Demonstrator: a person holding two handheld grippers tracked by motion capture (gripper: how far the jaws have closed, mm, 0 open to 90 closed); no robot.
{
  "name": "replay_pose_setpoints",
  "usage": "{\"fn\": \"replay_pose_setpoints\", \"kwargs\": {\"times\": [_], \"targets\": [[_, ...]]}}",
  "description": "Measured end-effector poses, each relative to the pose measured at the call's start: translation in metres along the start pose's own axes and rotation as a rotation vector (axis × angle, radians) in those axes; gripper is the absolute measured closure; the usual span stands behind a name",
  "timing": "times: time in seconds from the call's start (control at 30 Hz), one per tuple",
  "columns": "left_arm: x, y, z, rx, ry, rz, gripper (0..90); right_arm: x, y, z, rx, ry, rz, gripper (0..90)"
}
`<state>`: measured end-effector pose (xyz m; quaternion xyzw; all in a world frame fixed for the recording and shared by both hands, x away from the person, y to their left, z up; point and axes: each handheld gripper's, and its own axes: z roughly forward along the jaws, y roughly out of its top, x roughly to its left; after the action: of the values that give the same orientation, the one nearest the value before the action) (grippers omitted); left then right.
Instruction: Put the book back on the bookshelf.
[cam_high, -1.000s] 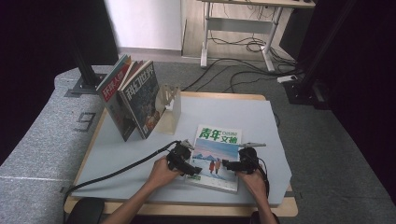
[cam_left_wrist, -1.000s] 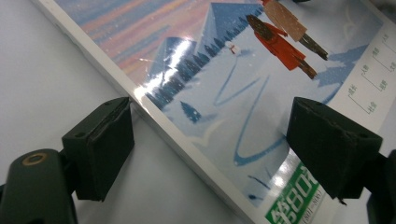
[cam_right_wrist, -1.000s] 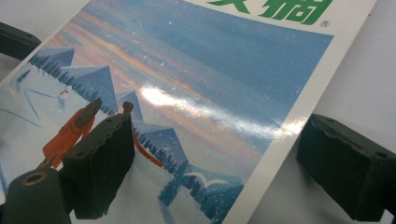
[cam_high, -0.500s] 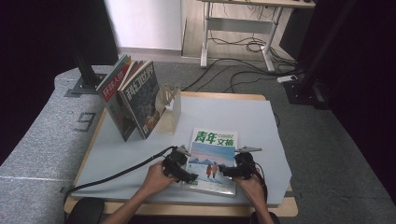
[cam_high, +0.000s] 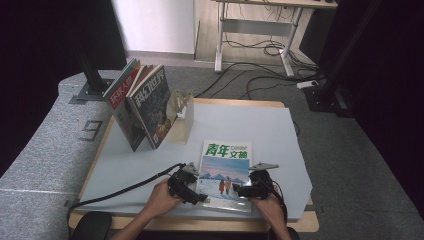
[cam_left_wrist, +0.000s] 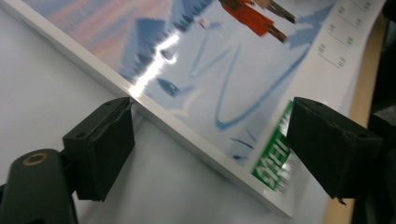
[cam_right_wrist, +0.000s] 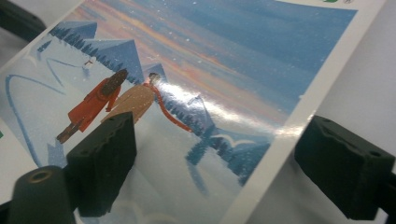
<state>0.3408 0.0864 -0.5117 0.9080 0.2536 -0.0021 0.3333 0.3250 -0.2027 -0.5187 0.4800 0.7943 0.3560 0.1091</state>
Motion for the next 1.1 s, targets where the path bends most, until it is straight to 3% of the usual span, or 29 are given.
{"fn": "replay_pose_setpoints", "kwargs": {"times": [0.17, 0.27, 0.4, 0.57, 0.63, 0.93, 1.1], "targets": [[0.013, 0.005, 0.000, -0.022, 0.063, 0.014, 13.8, -0.014, 0.006, 0.003, -0.002, 0.019, 0.015, 16.5], [0.020, 0.007, 0.000, -0.024, 0.074, 0.007, 11.0, -0.020, 0.016, 0.007, 0.000, -0.014, 0.001, 13.8], [0.027, 0.006, 0.003, -0.028, 0.052, -0.007, 6.7, -0.027, 0.030, 0.013, 0.015, -0.031, -0.019, 12.1], [0.034, 0.003, 0.006, -0.045, 0.008, -0.046, 3.7, -0.036, 0.041, 0.022, 0.047, -0.050, -0.022, 2.0], [0.033, 0.002, 0.006, -0.050, 0.010, -0.045, 3.4, -0.039, 0.043, 0.025, 0.059, -0.057, -0.025, 0.1], [0.033, -0.001, 0.007, -0.071, 0.010, -0.046, 3.2, -0.047, 0.057, 0.043, 0.080, 0.014, 0.002, 0.0], [0.033, -0.001, 0.007, -0.076, 0.011, -0.046, 2.8, -0.048, 0.061, 0.045, 0.112, 0.018, 0.019, 0.0]]}}
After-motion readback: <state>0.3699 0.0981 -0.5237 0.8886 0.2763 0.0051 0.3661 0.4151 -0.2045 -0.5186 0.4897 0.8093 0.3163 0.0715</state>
